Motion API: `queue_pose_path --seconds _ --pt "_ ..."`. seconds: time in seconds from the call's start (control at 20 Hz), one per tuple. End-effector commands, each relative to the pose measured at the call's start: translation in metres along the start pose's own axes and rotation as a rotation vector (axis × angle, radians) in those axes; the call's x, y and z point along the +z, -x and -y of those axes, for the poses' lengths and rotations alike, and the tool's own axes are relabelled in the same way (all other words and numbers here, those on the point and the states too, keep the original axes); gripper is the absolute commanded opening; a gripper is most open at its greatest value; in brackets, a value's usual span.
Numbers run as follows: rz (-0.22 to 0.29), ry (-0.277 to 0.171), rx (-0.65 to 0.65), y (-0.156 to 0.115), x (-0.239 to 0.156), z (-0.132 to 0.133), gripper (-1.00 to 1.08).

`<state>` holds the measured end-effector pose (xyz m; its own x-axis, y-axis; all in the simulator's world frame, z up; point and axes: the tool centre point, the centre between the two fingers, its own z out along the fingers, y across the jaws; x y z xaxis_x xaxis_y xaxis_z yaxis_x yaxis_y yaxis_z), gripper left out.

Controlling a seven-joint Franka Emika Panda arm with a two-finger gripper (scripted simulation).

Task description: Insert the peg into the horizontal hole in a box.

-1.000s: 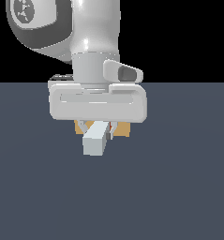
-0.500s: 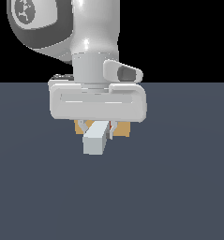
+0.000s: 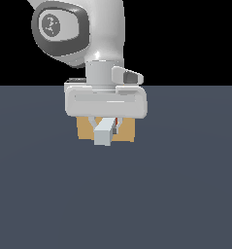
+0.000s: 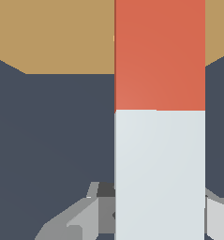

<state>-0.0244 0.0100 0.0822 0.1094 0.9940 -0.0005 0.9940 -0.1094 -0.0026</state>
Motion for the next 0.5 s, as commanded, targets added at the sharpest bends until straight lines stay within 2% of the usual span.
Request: queue_pose_path --seconds 0.0,0.25,0.45 --pt "-0.001 0.003 -0.001 -0.021 -0.002 -0.001 -1.00" --pt "-0.001 0.004 -0.001 -0.047 -0.002 -0.001 -1.00" --pt "-0.001 0.004 -0.001 -0.054 -0.002 -0.002 -1.00"
